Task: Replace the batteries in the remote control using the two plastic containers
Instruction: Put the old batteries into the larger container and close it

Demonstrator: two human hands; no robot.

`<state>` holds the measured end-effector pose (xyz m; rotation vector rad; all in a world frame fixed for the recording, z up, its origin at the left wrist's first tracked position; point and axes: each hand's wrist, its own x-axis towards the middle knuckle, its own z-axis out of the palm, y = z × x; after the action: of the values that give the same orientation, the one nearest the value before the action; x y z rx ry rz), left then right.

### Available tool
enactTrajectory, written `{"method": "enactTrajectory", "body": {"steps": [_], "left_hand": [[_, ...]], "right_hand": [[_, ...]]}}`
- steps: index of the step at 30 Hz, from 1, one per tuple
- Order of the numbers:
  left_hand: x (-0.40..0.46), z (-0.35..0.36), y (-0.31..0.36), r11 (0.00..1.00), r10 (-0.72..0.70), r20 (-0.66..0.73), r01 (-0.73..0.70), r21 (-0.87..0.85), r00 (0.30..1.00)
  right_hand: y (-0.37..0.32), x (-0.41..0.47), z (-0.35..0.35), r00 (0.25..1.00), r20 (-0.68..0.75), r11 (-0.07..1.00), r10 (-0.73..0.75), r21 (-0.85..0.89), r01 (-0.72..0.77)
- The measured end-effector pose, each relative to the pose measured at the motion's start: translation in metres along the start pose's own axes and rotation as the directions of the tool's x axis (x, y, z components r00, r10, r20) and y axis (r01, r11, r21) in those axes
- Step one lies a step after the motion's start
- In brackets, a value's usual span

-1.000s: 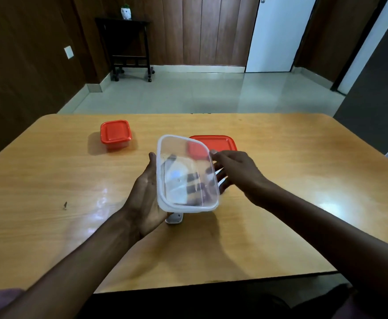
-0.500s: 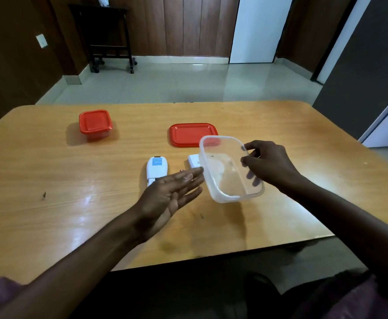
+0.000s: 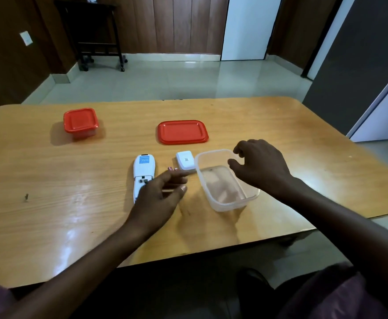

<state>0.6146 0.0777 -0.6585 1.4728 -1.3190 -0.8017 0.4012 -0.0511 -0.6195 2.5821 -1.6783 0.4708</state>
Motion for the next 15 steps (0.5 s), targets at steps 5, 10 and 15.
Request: {"method": "enactTrajectory", "body": {"steps": [5, 10, 15], "left_hand": [[0.025, -0.026, -0.027, 0.695, 0.383, 0.133, -0.380, 0.611, 0.914], [0.039, -0.037, -0.038, 0.508, 0.201, 0.271, -0.337, 0.793, 0.941], [0.038, -0.039, -0.044, 0.461, 0.167, 0.313, -0.355, 0.813, 0.935]], "right_hand": [[-0.026, 0.001, 0.010, 0.939, -0.111, 0.936, -0.326, 0.103, 0.337], [-0.055, 0.009, 0.030, 0.840, -0.028, 0.835, -0.542, 0.090, 0.542], [-0.073, 0.030, 0.043, 0.803, 0.217, 0.828, -0.555, 0.048, 0.559]]}}
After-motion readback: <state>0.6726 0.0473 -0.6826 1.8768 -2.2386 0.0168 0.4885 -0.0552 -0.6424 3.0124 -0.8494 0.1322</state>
